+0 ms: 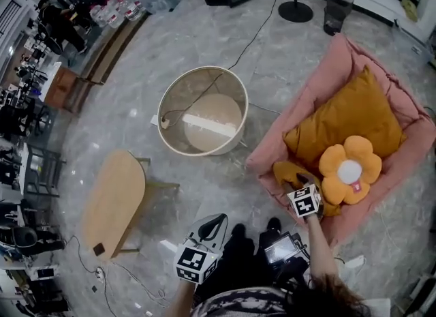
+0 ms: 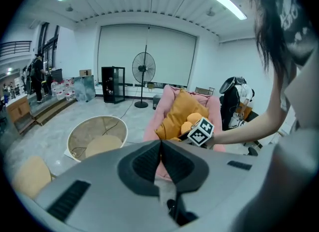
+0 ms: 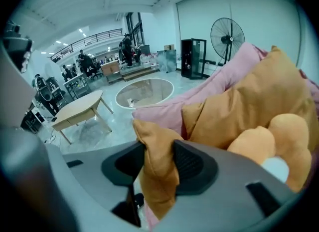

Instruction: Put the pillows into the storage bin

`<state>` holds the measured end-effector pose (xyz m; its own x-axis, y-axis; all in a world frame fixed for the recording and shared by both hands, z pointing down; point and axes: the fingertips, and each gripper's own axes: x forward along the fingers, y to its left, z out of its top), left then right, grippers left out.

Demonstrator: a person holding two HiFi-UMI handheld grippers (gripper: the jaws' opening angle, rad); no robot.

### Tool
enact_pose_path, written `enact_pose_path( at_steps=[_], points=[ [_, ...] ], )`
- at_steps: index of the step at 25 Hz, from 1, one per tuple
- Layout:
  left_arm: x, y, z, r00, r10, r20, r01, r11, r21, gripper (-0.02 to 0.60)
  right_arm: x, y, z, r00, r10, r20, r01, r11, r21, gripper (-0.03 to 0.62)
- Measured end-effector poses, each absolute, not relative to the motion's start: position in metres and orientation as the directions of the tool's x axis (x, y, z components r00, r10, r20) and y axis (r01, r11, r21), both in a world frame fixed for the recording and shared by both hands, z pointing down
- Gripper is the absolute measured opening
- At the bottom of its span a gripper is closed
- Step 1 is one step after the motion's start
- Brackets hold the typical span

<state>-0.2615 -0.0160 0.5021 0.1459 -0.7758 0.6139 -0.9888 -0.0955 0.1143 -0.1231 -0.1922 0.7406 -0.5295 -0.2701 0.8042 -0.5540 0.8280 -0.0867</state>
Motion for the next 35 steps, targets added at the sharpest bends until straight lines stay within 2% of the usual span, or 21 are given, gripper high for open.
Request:
enact_pose_path(
  at_steps=[3, 6, 11, 16, 26, 35],
  points=[
    [-0.259, -0.023, 0.504, 0.213, -0.775, 0.595, -0.977, -0.162, 0.139, 0.012, -0.114, -0.175, 0.702, -0.562, -0.318, 0.764, -0.568, 0.819, -0.077, 0.173],
    [-0.252, -0.033, 0.495, 0.308, -0.77, 0.559, -0.951, -0.264, 0.16, 0.012, -0.101, -0.16, 0.652, -0.582, -0.4, 0.708, -0.642, 0.76, -0.099, 0.163],
    [-0.245, -0.039, 0.479, 0.469, -0.732, 0.495, -0.877, -0.453, 0.16, 0.012, -0.084, -0.127, 0.58, -0.593, -0.569, 0.57, -0.789, 0.553, -0.268, 0.149],
    [-0.256, -0.013, 0.466, 0.549, -0.695, 0.464, -0.821, -0.552, 0.144, 0.012, -0.091, -0.078, 0.532, -0.58, -0.676, 0.454, -0.809, 0.416, -0.415, 0.141],
    [-0.242, 0.045, 0.468, 0.722, -0.541, 0.431, -0.656, -0.734, 0.176, 0.012, -0.06, 0.038, 0.502, -0.371, -0.812, 0.45, -0.91, 0.223, -0.348, 0.135],
    [-0.135, 0.092, 0.464, 0.875, -0.286, 0.39, -0.383, -0.902, 0.198, 0.012, 0.063, 0.141, 0.493, -0.039, -0.878, 0.478, -0.96, -0.099, -0.26, 0.133]
  ],
)
